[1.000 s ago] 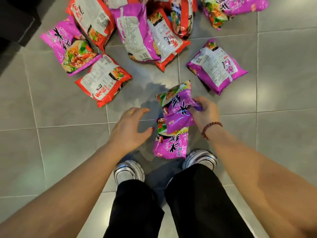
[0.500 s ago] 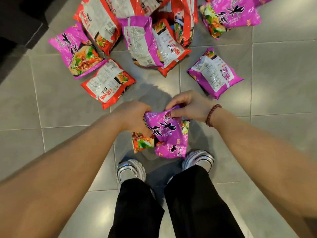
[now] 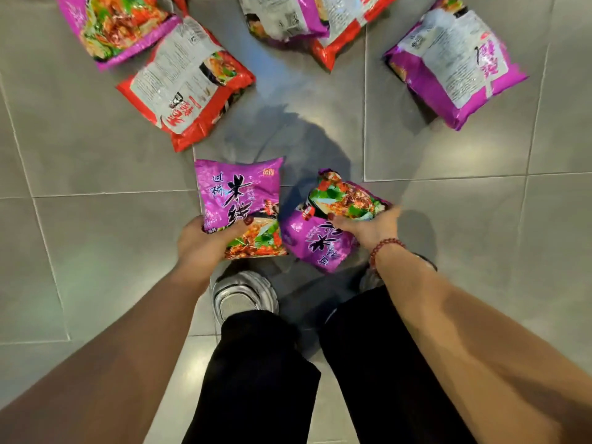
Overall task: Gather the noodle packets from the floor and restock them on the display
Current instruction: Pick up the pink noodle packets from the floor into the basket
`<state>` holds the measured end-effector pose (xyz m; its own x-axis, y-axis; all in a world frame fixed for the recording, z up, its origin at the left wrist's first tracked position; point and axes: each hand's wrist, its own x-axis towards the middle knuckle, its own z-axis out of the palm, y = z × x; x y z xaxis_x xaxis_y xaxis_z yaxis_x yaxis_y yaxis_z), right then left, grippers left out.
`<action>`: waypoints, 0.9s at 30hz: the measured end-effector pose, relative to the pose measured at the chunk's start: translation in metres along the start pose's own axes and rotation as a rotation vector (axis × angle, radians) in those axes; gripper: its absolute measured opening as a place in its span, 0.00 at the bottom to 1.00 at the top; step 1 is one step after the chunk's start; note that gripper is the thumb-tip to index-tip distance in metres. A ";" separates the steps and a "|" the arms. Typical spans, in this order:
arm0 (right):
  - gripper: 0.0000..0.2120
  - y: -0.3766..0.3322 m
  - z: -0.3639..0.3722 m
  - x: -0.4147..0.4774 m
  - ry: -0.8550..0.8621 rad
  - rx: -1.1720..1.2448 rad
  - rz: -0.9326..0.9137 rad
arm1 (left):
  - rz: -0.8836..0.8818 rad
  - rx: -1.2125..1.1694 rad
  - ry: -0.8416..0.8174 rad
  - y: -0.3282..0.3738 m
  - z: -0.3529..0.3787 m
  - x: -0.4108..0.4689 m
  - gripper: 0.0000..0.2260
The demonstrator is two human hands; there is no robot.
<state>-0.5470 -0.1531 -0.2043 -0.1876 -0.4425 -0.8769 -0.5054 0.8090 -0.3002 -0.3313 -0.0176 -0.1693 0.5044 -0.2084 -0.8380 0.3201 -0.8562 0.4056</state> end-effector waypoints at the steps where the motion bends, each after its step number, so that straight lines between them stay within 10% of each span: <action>1: 0.39 0.000 0.004 -0.003 -0.001 0.036 0.013 | 0.004 -0.015 0.000 -0.001 0.004 -0.002 0.14; 7: 0.13 -0.023 0.006 -0.036 -0.116 0.265 0.024 | 0.031 -0.098 -0.026 0.014 0.000 -0.027 0.13; 27: 0.16 -0.268 -0.103 -0.428 -0.630 0.184 -0.395 | 0.163 -0.451 0.224 0.203 -0.245 -0.376 0.17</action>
<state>-0.4180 -0.2202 0.2903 0.5213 -0.4531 -0.7232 -0.2759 0.7124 -0.6452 -0.2595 0.0026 0.3177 0.7197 -0.1736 -0.6723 0.5112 -0.5227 0.6822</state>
